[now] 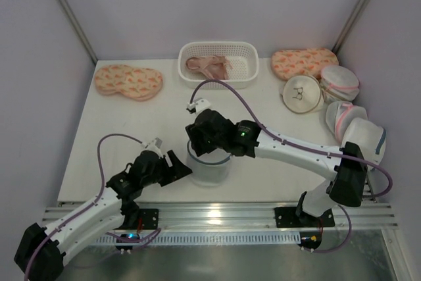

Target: Unzip the laundry bag and remove the bra

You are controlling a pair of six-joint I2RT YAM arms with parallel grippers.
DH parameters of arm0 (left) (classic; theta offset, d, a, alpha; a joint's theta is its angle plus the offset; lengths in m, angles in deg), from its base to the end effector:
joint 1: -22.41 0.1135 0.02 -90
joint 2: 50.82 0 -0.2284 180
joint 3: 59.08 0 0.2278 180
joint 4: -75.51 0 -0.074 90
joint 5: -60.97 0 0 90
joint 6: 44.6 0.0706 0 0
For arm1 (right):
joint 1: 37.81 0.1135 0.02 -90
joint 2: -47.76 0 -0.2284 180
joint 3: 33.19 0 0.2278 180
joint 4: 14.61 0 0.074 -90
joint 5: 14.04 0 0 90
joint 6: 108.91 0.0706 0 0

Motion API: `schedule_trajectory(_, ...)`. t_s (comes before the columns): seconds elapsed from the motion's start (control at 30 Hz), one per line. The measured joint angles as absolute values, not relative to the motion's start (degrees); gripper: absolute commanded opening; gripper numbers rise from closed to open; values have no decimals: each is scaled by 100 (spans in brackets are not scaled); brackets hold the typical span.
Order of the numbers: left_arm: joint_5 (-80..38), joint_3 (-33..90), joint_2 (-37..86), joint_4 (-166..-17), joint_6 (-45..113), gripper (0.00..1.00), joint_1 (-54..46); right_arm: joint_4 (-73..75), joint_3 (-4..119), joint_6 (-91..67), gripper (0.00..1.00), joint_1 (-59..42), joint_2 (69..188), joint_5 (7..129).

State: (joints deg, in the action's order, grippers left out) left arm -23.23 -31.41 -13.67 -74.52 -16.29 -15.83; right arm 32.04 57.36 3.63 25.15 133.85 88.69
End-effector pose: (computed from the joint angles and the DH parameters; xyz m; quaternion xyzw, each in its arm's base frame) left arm 0.1323 -0.1133 0.1223 -0.1624 0.8887 -0.3559 0.2393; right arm 0.1672 0.2934 0.2631 -0.2717 0.8682 0.1989 0.3645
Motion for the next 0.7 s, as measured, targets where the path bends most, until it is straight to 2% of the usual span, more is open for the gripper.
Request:
schedule_trajectory(0.03,-2327,-3132,-1324,-7574,-1546,78,-1583,3265,5826,363,59,2515,13496,8867)
schedule_trajectory(0.2,-2344,-3108,-983,-8309,-1288,80,-1586,3525,6119,359,59,2515,14023,8856)
schedule_trajectory(0.37,-2342,-3108,-309,-9102,-1113,74,-1673,3678,6160,359,58,2515,14316,8803)
schedule_trajectory(0.47,-2342,-3108,117,-9465,-1043,64,-1758,3720,6160,363,57,2515,14349,8749)
schedule_trajectory(0.5,-2340,-3108,263,-9596,-1008,55,-1780,3715,6160,365,56,2515,14349,8718)
schedule_trajectory(0.57,-2340,-3108,526,-9824,-969,46,-1817,3718,6160,365,52,2515,14349,8679)
schedule_trajectory(0.6,-2338,-3108,644,-9942,-960,37,-1833,3718,6160,365,51,2515,14349,8657)
schedule_trajectory(0.67,-2336,-3110,808,-10099,-964,29,-1852,3718,6160,365,49,2515,14349,8618)
schedule_trajectory(0.7,-2333,-3110,860,-10165,-967,22,-1857,3718,6158,368,49,2515,14349,8591)
